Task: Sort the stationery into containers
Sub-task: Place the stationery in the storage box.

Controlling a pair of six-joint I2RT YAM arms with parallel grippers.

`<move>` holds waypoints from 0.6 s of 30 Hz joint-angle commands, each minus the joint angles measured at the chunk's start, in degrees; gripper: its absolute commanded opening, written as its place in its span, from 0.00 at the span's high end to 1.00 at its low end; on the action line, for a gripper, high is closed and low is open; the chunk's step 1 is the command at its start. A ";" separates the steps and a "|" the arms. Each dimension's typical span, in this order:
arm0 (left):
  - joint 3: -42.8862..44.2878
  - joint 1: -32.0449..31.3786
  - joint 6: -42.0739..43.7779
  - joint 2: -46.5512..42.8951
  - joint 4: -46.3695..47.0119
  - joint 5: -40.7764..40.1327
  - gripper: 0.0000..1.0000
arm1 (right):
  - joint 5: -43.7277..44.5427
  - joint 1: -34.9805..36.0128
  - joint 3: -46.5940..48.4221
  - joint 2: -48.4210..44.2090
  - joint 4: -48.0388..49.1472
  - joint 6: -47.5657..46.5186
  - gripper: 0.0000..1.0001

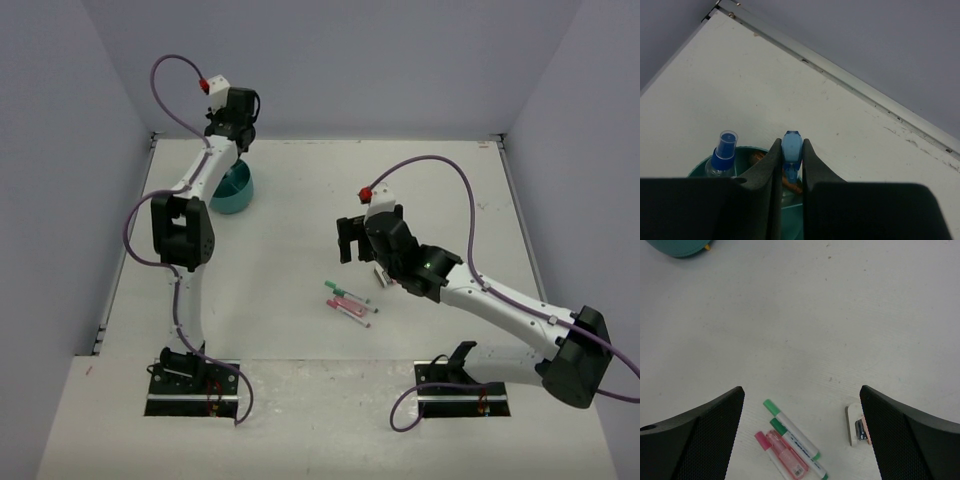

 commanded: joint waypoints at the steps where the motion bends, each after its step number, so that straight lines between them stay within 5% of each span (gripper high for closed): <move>1: -3.59 0.24 1.15 -3.52 3.51 -1.73 1.00 | -1.06 0.03 0.45 1.13 1.99 1.11 0.01; 10: -7.16 0.87 -0.23 -3.95 3.87 -1.08 1.00 | -0.92 0.03 0.78 1.87 1.14 1.01 0.01; 14: -7.70 1.03 0.15 -4.61 4.47 -0.24 0.65 | -0.94 -0.03 0.95 2.34 0.94 0.76 0.01; 18: -7.52 1.09 0.73 -5.47 5.27 1.89 0.48 | -0.87 0.03 1.38 3.19 0.64 0.61 0.01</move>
